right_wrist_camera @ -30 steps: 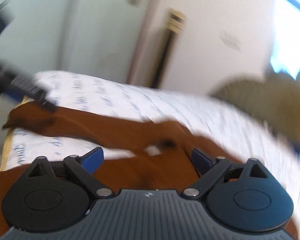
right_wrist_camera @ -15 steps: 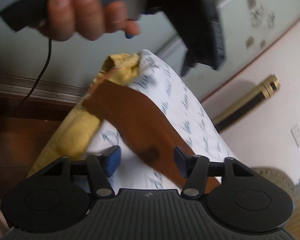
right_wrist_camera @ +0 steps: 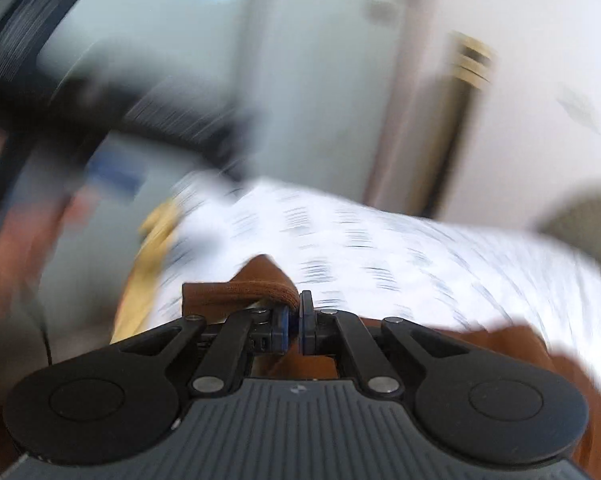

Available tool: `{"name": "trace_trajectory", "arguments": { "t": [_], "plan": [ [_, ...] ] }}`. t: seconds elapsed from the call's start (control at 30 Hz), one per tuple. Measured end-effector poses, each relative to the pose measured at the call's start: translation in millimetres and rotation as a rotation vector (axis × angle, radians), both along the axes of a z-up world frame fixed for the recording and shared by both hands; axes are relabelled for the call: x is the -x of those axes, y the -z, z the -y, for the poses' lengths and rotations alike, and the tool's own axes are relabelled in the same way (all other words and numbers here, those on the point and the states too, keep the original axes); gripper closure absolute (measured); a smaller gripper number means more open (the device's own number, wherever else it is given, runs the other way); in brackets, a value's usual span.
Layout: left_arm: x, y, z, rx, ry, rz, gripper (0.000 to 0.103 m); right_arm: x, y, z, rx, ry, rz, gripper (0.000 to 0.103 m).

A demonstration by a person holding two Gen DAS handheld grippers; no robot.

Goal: Fold small clothes

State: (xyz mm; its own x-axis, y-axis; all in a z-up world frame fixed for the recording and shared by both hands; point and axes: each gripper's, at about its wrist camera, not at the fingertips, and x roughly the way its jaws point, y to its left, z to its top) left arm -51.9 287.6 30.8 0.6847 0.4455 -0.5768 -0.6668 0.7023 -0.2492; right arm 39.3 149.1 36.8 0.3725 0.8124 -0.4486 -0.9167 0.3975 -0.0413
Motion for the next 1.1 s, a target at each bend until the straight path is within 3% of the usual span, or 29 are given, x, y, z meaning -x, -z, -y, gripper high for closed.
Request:
{"name": "trace_trajectory", "arguments": {
  "t": [0.1, 0.27, 0.37, 0.43, 0.57, 0.7, 0.8, 1.07, 1.1],
  "plan": [
    [-27, 6, 24, 0.005, 0.122, -0.034, 0.000, -46, -17, 53, -0.129, 0.175, -0.162, 0.098],
    [-66, 17, 81, -0.071, 0.320, -0.091, 0.000, -88, -14, 141, -0.225, 0.435, -0.285, 0.098],
    [-86, 29, 120, -0.103, 0.474, -0.121, 0.000, -104, 9, 184, -0.251, 0.566, -0.434, 0.095],
    [-96, 38, 142, -0.125, 0.556, -0.157, 0.000, -110, 32, 203, -0.246, 0.632, -0.542, 0.084],
    [-105, 52, 165, -0.155, 0.629, -0.210, 0.000, -116, 79, 215, -0.236, 0.709, -0.697, 0.083],
    [-111, 53, 162, -0.159, 0.631, -0.221, 0.000, -110, 83, 226, -0.268, 0.723, -0.686, 0.065],
    [-113, 51, 154, -0.142, 0.616, -0.219, 0.000, -110, 76, 227, -0.259, 0.740, -0.630, 0.062],
    [-113, 50, 161, -0.138, 0.650, -0.220, 0.000, -124, 86, 242, -0.369, 0.766, -0.763, 0.061],
    [-115, 50, 163, -0.138, 0.662, -0.221, 0.000, -125, 86, 242, -0.376, 0.769, -0.770, 0.070]
  ]
}}
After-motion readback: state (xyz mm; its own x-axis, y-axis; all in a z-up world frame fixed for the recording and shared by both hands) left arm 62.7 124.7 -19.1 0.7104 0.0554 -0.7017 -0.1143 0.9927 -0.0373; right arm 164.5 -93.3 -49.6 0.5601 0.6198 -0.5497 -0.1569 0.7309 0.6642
